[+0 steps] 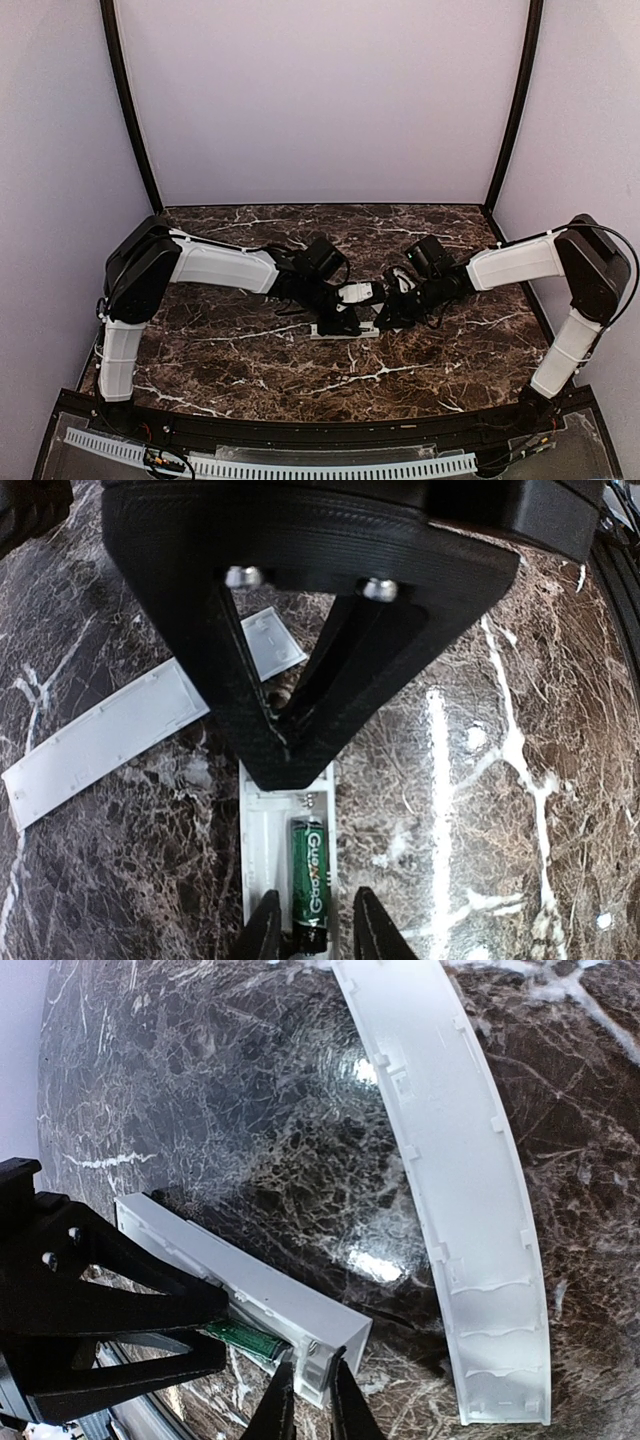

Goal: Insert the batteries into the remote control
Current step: Place the battery in the battery compartment, then hold the remote control without batteries at the center of the board.

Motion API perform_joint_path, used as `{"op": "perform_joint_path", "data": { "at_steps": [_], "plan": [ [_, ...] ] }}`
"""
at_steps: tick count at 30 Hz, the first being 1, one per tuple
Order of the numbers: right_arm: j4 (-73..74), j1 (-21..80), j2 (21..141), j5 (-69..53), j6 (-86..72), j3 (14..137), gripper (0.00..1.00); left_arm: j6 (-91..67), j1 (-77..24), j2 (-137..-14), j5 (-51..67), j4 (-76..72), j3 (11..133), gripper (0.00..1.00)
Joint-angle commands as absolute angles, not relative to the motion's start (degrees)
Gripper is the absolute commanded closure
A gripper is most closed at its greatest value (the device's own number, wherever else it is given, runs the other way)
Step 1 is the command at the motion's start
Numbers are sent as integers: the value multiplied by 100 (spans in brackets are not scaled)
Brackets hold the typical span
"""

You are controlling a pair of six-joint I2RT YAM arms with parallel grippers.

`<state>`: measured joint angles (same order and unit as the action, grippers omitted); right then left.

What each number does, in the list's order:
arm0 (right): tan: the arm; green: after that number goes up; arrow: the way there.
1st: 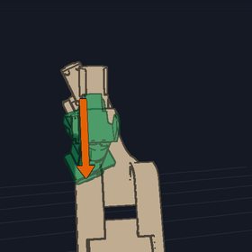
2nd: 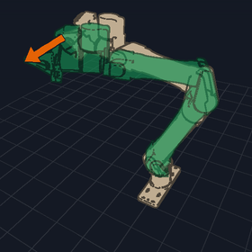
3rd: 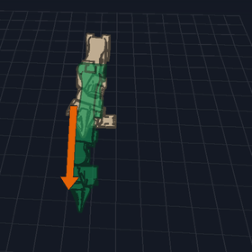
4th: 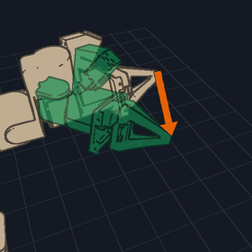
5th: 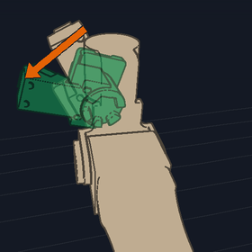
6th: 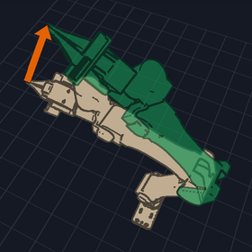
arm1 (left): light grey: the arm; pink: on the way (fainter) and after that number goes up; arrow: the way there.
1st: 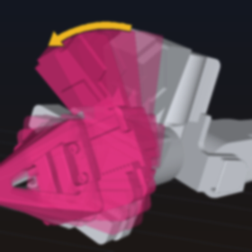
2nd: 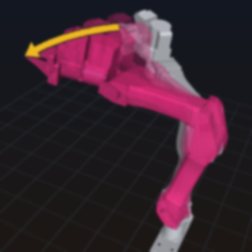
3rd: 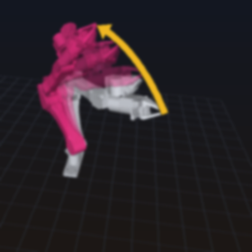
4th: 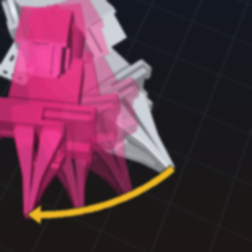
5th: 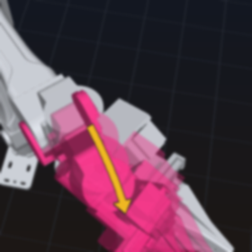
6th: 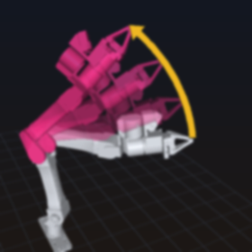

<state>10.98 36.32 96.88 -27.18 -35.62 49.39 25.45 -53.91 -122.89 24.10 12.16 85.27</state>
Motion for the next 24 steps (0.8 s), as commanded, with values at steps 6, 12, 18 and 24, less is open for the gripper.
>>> {"op": "perform_joint_path", "data": {
  "at_steps": [6, 12, 18, 24],
  "plan": [
    [1264, 3612, 9599, -2603, -3450, 5120, 88, 2592, -5428, -12375, 2456, 1777, 8817, 64],
    [1382, 3612, 9580, -2515, -3385, 5171, 87, 2618, -5425, -12329, 2456, 1872, 8885, 54],
    [1470, 3607, 9549, -2457, -3347, 5218, 87, 2654, -5425, -12233, 2470, 1882, 8865, 47],
    [1664, 3595, 9441, -2357, -3255, 5310, 85, 2617, -5369, -11773, 2522, 1520, 8498, 34]
  ]
}}
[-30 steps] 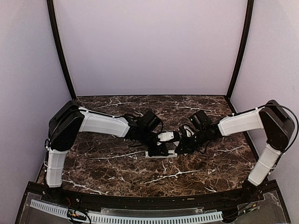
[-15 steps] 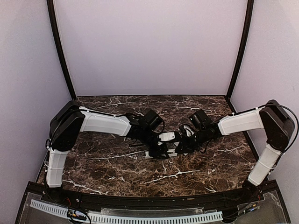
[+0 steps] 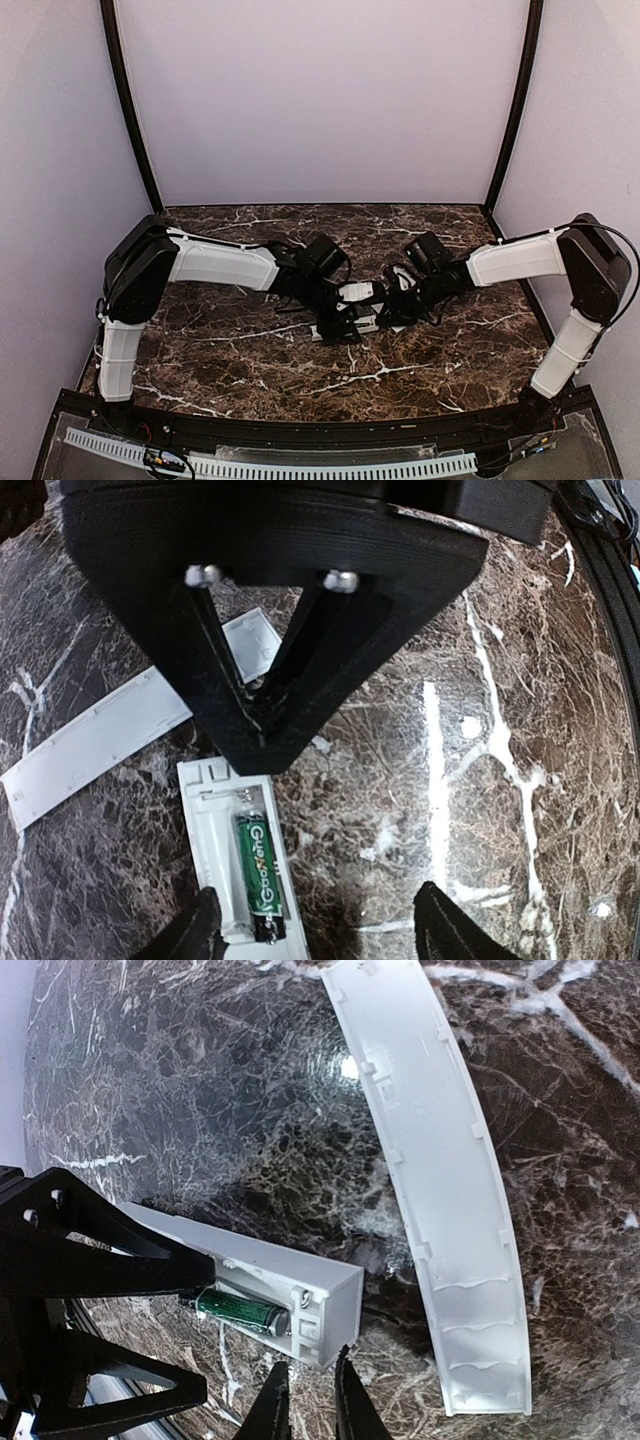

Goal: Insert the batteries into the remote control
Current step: Hold the remote control without batteries at the center of the board.

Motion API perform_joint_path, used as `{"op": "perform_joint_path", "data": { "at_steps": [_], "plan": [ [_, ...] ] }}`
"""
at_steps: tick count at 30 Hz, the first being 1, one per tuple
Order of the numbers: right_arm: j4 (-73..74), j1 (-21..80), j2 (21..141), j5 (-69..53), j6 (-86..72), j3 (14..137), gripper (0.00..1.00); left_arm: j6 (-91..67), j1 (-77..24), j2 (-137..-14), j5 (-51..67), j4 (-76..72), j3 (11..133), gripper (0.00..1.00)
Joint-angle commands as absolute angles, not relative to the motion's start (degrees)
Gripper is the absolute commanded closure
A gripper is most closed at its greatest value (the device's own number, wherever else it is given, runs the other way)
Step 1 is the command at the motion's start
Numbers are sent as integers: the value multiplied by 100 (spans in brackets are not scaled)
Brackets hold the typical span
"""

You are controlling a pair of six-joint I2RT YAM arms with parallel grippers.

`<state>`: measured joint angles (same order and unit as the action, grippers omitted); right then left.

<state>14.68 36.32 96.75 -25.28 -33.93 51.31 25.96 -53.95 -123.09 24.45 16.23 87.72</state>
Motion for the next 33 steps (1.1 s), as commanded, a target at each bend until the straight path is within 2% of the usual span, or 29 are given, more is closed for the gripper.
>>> {"op": "perform_joint_path", "data": {
  "at_steps": [1, 7, 15, 21, 27, 33],
  "plan": [
    [1728, 3587, 9401, -2318, -3229, 5323, 84, 2608, -5352, -11601, 2459, 1358, 8281, 32],
    [1998, 3530, 9122, -2112, -3106, 5442, 82, 2423, -5184, -10907, 1879, 761, 7287, 22],
    [1190, 3700, 8993, -2909, -3069, 5359, 77, 2021, -5159, -10737, 1316, 470, 6587, 20],
    [930, 3983, 9507, -3246, -3154, 5681, 94, 2002, -5108, -10761, 1224, 80, 6297, 20],
    [658, 4109, 9888, -3424, -3376, 5754, 100, 1962, -5037, -10860, 1385, -165, 6212, 25],
    [753, 4174, 10149, -3334, -3434, 5887, 100, 1976, -5036, -10922, 1581, -359, 6105, 37]
  ]
}}
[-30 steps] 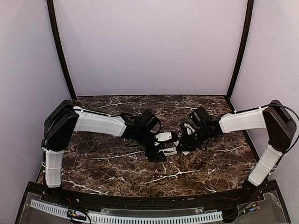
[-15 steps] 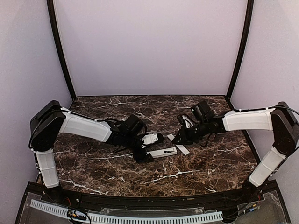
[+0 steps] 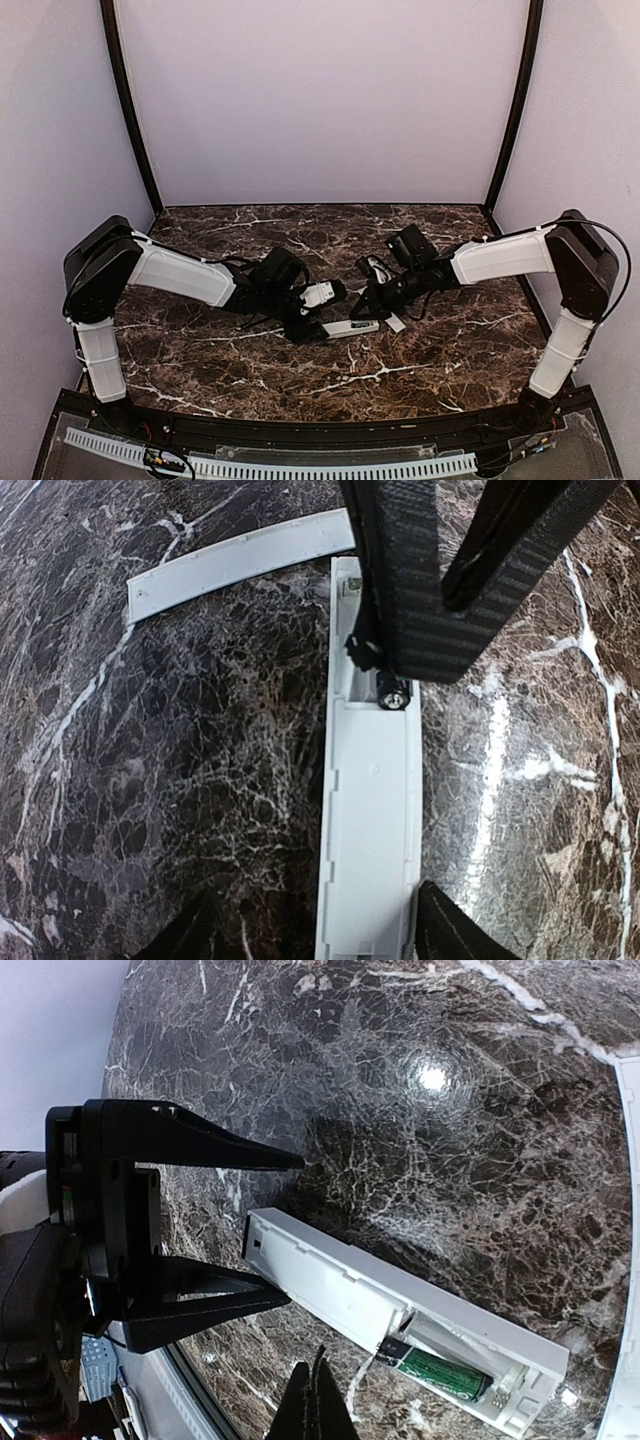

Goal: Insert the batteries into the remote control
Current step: Hold the remote control without batteries at the center of the board, then load the battery into the battery compartment.

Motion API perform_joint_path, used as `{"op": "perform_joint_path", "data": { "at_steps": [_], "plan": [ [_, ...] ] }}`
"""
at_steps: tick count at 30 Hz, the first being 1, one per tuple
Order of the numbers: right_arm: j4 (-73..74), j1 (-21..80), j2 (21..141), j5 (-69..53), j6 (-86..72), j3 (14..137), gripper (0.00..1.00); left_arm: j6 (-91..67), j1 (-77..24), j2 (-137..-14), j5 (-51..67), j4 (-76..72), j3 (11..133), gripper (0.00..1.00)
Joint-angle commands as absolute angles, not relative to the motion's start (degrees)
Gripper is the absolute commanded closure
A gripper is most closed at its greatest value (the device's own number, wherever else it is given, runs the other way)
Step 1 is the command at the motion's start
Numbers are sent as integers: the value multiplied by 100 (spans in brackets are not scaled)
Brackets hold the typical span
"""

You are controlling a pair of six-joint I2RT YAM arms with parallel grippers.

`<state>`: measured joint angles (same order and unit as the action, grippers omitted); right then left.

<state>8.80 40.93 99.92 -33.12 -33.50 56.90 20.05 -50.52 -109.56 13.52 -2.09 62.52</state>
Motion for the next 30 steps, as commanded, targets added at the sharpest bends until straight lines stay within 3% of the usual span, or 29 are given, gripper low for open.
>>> {"op": "perform_joint_path", "data": {
  "at_steps": [1, 7, 10, 19, 30],
  "plan": [
    [758, 4182, 10177, -3324, -3441, 5902, 100, 1981, -5034, -10929, 1599, -360, 6098, 39],
    [840, 4247, 10323, -3231, -3470, 5986, 100, 2009, -5034, -11002, 1693, -348, 6102, 42],
    [946, 4254, 10370, -3136, -3496, 6012, 100, 1989, -5033, -11072, 1702, -368, 6115, 48],
    [926, 4259, 10434, -3089, -3594, 5984, 100, 1996, -5029, -11133, 1833, -357, 6116, 50],
    [882, 4289, 10541, -3079, -3655, 5999, 100, 2064, -5034, -11136, 1927, -280, 6124, 68]
  ]
}}
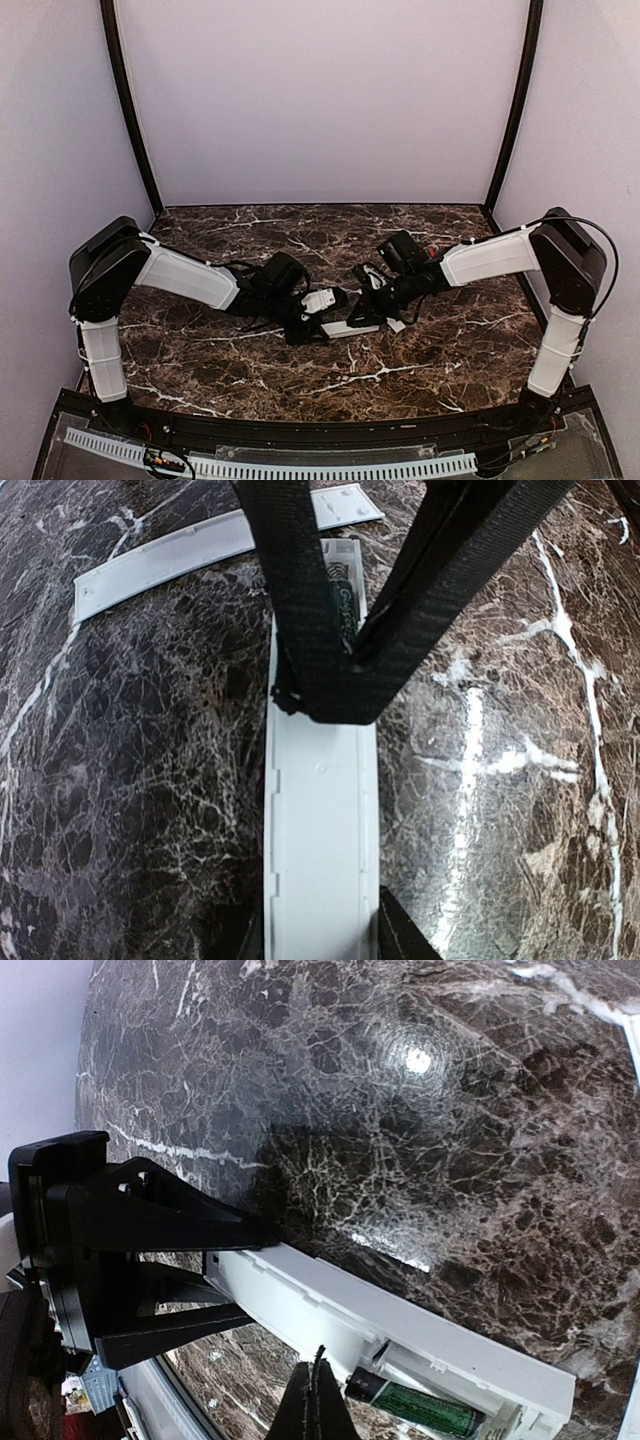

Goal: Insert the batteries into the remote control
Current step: Load the battery into the battery compartment.

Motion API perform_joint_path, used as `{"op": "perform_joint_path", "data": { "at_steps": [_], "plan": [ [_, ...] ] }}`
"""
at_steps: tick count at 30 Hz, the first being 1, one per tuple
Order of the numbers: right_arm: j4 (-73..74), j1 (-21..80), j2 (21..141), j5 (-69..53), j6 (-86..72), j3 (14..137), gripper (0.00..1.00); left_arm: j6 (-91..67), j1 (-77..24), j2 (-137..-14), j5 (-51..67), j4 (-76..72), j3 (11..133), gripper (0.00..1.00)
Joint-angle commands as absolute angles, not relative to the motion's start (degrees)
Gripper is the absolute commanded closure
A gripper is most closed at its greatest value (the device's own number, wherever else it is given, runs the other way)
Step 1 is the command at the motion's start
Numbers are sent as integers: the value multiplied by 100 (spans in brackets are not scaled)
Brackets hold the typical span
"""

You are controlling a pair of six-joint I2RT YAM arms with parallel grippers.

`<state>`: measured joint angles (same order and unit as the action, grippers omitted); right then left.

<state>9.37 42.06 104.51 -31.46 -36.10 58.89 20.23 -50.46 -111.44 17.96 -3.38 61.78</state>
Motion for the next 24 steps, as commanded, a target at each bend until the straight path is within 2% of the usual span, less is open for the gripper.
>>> {"op": "perform_joint_path", "data": {
  "at_steps": [1, 8, 24],
  "plan": [
    [885, 4285, 10546, -3069, -3651, 6001, 100, 2065, -5031, -11136, 1954, -268, 6125, 70],
    [934, 4298, 10564, -3026, -3641, 6039, 100, 2070, -5031, -11137, 2043, -204, 6136, 76],
    [1269, 4368, 10514, -2812, -3542, 6050, 100, 2091, -5031, -11140, 1984, -99, 6208, 78]
  ]
}}
